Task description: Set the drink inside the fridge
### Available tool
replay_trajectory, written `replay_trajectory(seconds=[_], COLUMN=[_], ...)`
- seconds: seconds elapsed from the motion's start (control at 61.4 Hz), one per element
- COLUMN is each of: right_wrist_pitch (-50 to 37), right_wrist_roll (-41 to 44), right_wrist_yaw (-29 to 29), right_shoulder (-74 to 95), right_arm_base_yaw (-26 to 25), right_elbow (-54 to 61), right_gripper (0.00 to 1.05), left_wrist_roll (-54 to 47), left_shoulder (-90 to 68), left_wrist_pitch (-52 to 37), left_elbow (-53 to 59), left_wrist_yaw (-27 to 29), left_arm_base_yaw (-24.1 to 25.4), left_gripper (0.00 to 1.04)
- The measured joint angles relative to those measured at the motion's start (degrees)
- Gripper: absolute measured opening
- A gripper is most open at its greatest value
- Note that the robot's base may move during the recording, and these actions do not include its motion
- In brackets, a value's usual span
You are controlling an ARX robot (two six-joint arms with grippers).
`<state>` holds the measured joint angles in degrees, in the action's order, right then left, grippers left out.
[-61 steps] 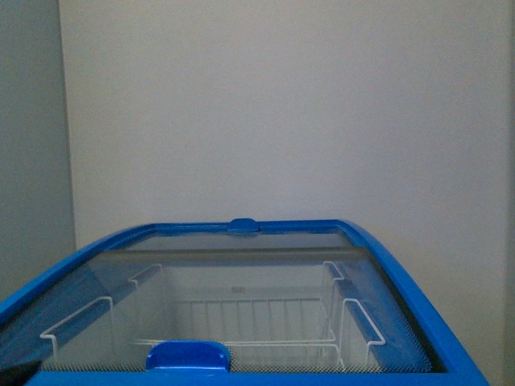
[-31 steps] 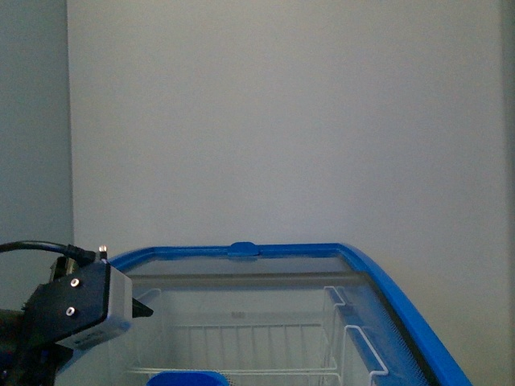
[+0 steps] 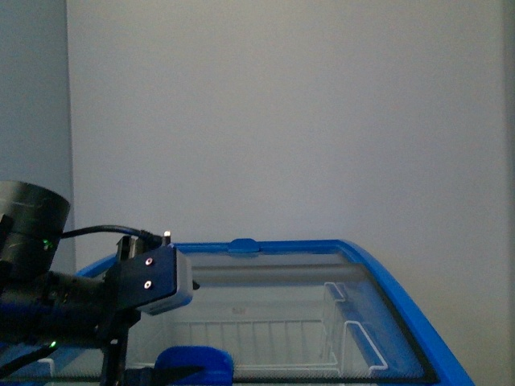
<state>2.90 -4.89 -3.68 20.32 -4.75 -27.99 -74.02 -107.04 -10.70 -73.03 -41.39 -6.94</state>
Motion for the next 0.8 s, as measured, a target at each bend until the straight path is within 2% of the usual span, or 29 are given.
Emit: replay_trajectory(seconds=[0.081, 0.293, 0.439, 0.553, 0.7, 0.749, 0.797], right_wrist_pitch=[0.0, 0.0, 0.0, 0.0, 0.0, 0.0, 0.0], right_wrist_roll=[0.0, 0.0, 0.0, 0.0, 0.0, 0.0, 0.0], right_wrist_yaw=[0.0, 0.0, 0.0, 0.0, 0.0, 0.0, 0.0], right_shoulder=[0.0, 0.0, 0.0, 0.0, 0.0, 0.0, 0.0], right_arm_base_yaw=[0.0, 0.0, 0.0, 0.0, 0.0, 0.0, 0.0], right_elbow=[0.0, 0.0, 0.0, 0.0, 0.0, 0.0, 0.0], right_gripper=[0.42, 0.42, 0.42, 0.42, 0.42, 0.42, 0.42], left_wrist_roll=[0.7, -1.2, 0.6, 5.0, 18.4, 30.3, 37.0], left_shoulder=[-1.9, -9.5, -16.0, -16.0, -10.0, -4.6, -0.7], left_wrist_pitch=[-1.6, -4.5, -15.2, -20.2, -20.6, -17.3, -15.6], left_elbow=[-2.8, -14.7, -24.2, -25.2, -18.0, -11.4, -6.8], left_wrist_yaw=[1.2, 9.6, 21.6, 27.1, 33.7, 35.1, 35.0], left_arm_base_yaw=[-0.5, -1.0, -1.0, -1.0, -1.0, -0.9, -0.6], left_gripper=[0.97, 0.97, 0.97, 0.97, 0.97, 0.97, 0.97])
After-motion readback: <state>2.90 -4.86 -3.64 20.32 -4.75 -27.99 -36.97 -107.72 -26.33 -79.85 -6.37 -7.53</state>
